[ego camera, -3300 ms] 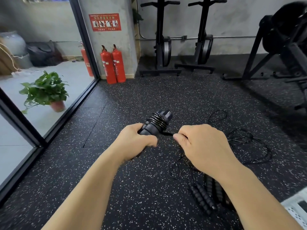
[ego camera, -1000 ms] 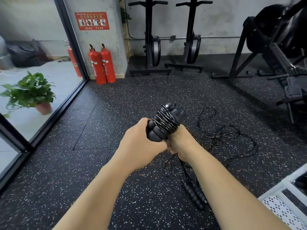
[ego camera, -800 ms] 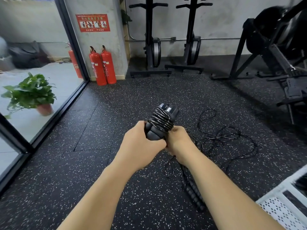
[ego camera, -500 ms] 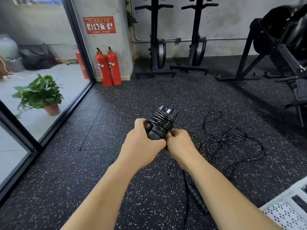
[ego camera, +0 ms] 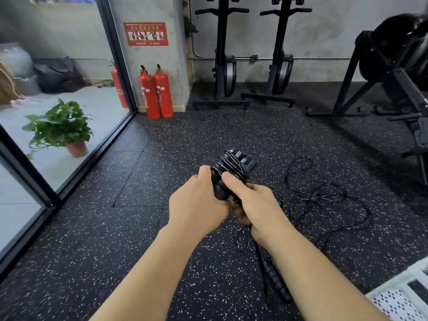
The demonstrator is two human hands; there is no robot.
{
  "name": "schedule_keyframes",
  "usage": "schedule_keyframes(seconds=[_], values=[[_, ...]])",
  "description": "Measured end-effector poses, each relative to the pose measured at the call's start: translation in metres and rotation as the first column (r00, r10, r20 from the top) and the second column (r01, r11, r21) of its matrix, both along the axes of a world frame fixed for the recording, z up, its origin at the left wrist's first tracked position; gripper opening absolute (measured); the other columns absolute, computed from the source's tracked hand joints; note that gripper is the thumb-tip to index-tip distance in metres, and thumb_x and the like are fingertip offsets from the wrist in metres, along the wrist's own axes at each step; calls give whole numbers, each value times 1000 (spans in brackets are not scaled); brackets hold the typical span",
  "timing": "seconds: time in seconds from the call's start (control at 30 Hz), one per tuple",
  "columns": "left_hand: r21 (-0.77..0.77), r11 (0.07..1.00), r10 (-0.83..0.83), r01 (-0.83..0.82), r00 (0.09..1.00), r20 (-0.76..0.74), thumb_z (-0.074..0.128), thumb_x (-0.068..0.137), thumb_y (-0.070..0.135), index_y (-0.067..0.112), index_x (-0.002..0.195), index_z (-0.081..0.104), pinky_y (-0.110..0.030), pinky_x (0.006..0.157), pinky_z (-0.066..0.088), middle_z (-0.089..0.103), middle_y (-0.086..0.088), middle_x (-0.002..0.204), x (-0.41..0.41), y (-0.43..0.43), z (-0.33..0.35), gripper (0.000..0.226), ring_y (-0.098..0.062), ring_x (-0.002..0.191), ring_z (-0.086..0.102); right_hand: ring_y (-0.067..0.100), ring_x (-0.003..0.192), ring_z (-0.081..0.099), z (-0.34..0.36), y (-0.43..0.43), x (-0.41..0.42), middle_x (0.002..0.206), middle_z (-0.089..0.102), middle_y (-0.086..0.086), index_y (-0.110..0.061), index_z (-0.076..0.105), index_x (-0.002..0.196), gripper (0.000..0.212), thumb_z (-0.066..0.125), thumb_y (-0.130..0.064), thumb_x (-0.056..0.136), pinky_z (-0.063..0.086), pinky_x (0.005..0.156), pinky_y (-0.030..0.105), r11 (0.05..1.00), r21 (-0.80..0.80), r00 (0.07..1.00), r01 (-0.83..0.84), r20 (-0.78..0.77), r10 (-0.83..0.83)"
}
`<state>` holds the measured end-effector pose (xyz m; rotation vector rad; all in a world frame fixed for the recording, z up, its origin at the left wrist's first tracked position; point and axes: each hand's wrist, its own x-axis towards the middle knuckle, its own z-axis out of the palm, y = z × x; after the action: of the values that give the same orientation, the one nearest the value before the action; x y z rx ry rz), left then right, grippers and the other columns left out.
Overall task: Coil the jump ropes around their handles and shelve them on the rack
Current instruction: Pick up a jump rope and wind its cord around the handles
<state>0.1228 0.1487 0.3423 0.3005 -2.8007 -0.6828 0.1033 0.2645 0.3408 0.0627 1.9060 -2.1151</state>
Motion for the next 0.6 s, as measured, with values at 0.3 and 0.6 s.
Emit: schedule_keyframes(seconds=[0.3, 0.6], values=[[63, 996, -64, 64, 998, 5, 65, 76, 57, 36, 102, 40, -26, 60, 35, 58, 17, 88, 5, -11, 2, 42, -6, 79, 55, 6, 39, 33, 4, 2, -6, 51, 47, -3, -15, 52, 61, 36, 67, -33, 88, 24, 35, 15, 1000, -17, 999, -19, -51, 19], [110, 992, 62, -68, 996, 59, 65, 72, 47, 34, 97, 47, -29, 69, 46, 63, 14, 85, -7, -31, 2, 33, -12, 79, 62, 15, 48, 35, -1, 14, -11, 53, 43, 2, -8, 52, 63, 46, 47, -37, 97, 30, 53, 31, 798, 603, 918, 2, -317, 238]])
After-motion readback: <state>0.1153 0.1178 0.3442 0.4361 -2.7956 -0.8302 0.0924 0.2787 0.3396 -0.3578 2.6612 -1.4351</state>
